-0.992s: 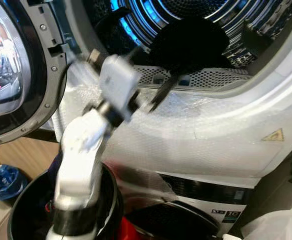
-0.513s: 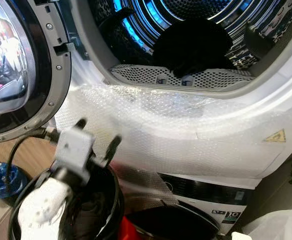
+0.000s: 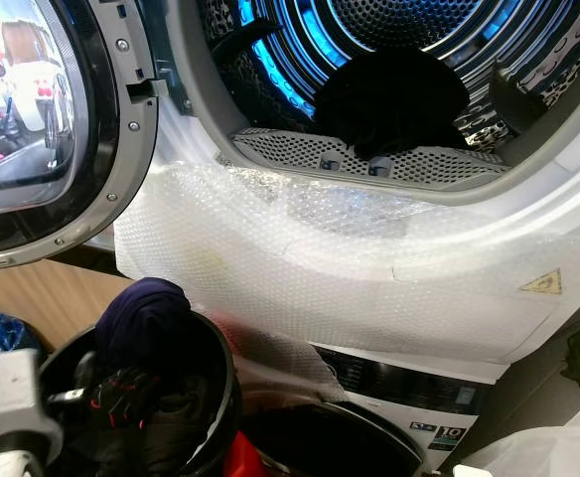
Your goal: Clothes washing
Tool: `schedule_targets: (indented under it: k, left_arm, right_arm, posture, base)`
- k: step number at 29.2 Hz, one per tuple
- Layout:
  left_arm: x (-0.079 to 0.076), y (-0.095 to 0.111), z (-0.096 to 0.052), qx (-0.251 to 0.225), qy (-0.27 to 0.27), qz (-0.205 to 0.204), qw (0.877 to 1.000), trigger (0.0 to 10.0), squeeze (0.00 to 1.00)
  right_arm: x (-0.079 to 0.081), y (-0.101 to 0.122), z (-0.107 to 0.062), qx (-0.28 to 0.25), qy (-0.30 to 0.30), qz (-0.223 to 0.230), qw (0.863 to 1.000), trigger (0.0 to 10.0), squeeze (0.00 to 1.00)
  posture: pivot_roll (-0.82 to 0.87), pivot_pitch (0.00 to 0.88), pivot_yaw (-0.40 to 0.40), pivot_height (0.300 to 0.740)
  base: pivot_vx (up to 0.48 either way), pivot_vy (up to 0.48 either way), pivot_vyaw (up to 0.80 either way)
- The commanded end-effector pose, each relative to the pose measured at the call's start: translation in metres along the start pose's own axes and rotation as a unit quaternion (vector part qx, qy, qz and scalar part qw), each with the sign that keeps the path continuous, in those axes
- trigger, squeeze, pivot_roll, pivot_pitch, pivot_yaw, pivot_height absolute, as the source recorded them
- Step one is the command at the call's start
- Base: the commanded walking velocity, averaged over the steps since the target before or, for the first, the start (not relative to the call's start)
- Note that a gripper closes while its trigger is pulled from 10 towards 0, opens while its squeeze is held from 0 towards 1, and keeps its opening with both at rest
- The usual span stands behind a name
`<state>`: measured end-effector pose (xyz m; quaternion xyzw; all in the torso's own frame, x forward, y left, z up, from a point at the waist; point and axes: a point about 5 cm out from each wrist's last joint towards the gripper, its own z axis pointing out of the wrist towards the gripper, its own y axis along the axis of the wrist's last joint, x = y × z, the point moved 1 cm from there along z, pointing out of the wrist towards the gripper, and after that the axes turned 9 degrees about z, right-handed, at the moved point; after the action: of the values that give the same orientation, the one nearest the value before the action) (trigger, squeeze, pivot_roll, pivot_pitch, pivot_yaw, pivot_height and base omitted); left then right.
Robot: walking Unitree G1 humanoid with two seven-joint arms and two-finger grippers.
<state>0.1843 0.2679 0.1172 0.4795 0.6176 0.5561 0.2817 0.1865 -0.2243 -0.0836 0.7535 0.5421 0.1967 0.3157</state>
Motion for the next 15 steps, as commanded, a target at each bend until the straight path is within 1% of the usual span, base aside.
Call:
schedule_targets:
  k: [1,2,4,8,9,10,11,12,15]
  left_arm:
    - [-0.015,-0.024,0.0,0.045,-0.013,-0.068,0.997,10.0,1.0]
    - [-0.015,-0.024,0.0,0.045,-0.013,-0.068,0.997,10.0,1.0]
    - [-0.014,-0.03,0.008,0.049,-0.004,-0.081,0.996,10.0,1.0]
    - [-0.015,-0.033,0.022,0.051,-0.006,-0.099,0.994,10.0,1.0]
    - [-0.015,-0.033,0.022,0.051,-0.006,-0.099,0.994,10.0,1.0]
    - [-0.017,-0.033,0.025,0.05,-0.013,-0.102,0.993,10.0,1.0]
    - [-0.02,-0.03,0.028,0.039,-0.025,-0.11,0.993,10.0,0.29]
    - [-0.026,-0.023,0.031,0.019,-0.045,-0.123,0.991,10.0,0.0]
    - [-0.035,-0.015,0.031,-0.004,-0.076,-0.131,0.988,10.0,0.0]
  right_arm:
    - [-0.001,0.003,0.001,0.001,0.002,-0.006,1.0,10.0,0.0]
    - [-0.001,0.003,0.001,0.001,0.002,-0.006,1.0,10.0,0.0]
    - [-0.002,0.004,0.002,0.0,0.003,-0.009,1.0,10.0,0.0]
    - [-0.002,0.006,0.002,-0.002,0.006,-0.013,1.0,10.0,0.0]
    - [-0.002,0.006,0.002,-0.002,0.006,-0.013,1.0,10.0,0.0]
    - [-0.002,0.006,0.002,-0.002,0.006,-0.014,1.0,10.0,0.0]
    - [-0.003,0.007,0.002,-0.003,0.005,-0.014,1.0,10.0,0.0]
    - [-0.004,0.009,0.003,-0.005,0.005,-0.015,1.0,10.0,0.0]
    - [-0.006,0.011,0.003,-0.01,0.002,-0.013,1.0,10.0,0.0]
  posture:
    - [0.33,0.0,-0.006,0.74]
    - [0.33,0.0,-0.006,0.74]
    - [0.33,0.0,-0.02,0.74]
    - [0.33,0.0,-0.034,0.74]
    - [0.33,0.0,-0.034,0.74]
    - [0.32,0.0,-0.038,0.74]
    - [0.32,0.0,-0.04,0.74]
    - [0.31,0.0,-0.042,0.74]
    - [0.3,0.0,-0.042,0.74]
  base:
    - [0.0,0.0,0.0]
    - [0.0,0.0,0.0]
    - [0.0,0.0,0.0]
    - [0.0,0.0,0.0]
    - [0.0,0.0,0.0]
    - [0.0,0.0,0.0]
    - [0.0,0.0,0.0]
    - [0.0,0.0,0.0]
    - [0.0,0.0,0.0]
